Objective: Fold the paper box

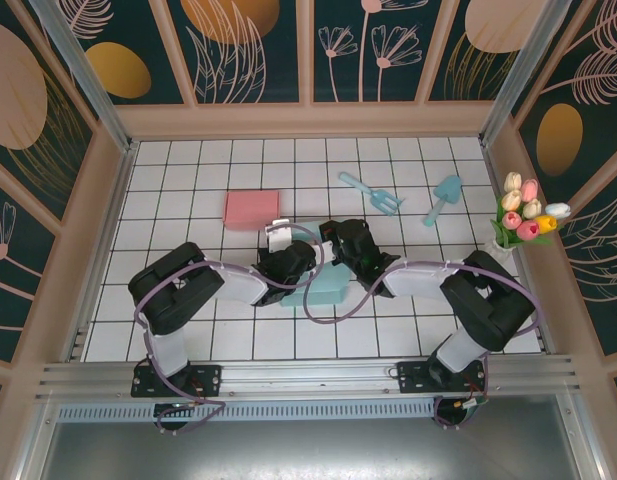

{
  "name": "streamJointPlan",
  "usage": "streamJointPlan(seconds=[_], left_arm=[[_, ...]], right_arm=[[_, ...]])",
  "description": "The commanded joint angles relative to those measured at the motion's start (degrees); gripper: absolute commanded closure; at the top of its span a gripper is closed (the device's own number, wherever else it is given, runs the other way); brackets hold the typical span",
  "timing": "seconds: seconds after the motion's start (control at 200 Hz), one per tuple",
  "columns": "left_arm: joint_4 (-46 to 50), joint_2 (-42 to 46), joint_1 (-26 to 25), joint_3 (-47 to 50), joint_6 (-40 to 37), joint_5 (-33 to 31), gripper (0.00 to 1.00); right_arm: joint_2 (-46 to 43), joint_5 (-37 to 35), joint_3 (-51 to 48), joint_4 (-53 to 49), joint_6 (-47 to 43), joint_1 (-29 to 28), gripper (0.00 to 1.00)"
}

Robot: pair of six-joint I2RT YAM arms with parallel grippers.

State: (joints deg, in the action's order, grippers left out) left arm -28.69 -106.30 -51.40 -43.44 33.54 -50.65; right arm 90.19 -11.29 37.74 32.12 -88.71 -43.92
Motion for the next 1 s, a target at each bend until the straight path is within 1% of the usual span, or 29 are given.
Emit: streamJointPlan(seconds=[0.0, 0.04, 0.11, 0.15, 0.24, 0.415, 0.621, 0.671, 0.711, 0.821, 0.911, 0.996], left_arm=[[2.0, -2.1, 3.5, 2.9, -2.6, -4.6, 0.78], [1.4, -1.9, 3.6, 3.0, -2.5, -3.2, 0.75], [0.7, -1.3, 3.6, 3.3, -2.0, -0.9, 0.64], [0.2, -0.8, 3.5, 3.7, -1.9, 0.3, 0.62], [-1.5, 1.0, 3.4, 5.3, -1.7, 3.4, 0.61], [-4.0, 3.7, 3.5, 8.8, -0.3, 8.8, 0.63], [-1.2, -1.0, 3.4, 4.8, 1.3, 7.4, 0.62], [1.1, -2.5, 3.5, 3.0, 2.7, 5.7, 0.64], [3.5, -3.7, 3.4, 1.4, 4.1, 3.1, 0.66], [9.7, -5.7, 3.6, -1.0, 7.8, -1.9, 0.78], [10.7, -4.6, 4.1, 0.7, 10.5, -4.2, 0.89], [9.4, -2.6, 5.4, 3.0, 10.7, -3.9, 0.97]], right_arm=[[1.1, -3.5, -1.2, -10.2, 1.5, 1.6, 1.0], [1.4, -3.5, -1.0, -10.1, 1.7, 1.6, 1.0], [1.8, -3.5, -1.0, -10.1, 2.0, 1.6, 1.0], [2.2, -3.6, -0.9, -10.2, 2.1, 1.6, 1.0], [2.6, -3.5, -0.6, -10.7, 2.4, 1.7, 1.0], [3.0, -3.5, -0.1, -11.0, 2.5, 1.8, 1.0], [3.2, -3.6, 0.1, -11.4, 2.9, 1.6, 1.0], [3.2, -3.7, 0.0, -11.5, 3.0, 1.6, 1.0], [3.1, -3.7, 0.0, -11.5, 3.0, 1.6, 1.0], [2.9, -3.9, 0.0, -11.8, 2.9, 1.8, 1.0], [2.5, -3.7, 0.0, -12.0, 3.0, 2.1, 1.0], [2.7, -3.7, 0.1, -12.0, 3.0, 2.3, 1.0]])
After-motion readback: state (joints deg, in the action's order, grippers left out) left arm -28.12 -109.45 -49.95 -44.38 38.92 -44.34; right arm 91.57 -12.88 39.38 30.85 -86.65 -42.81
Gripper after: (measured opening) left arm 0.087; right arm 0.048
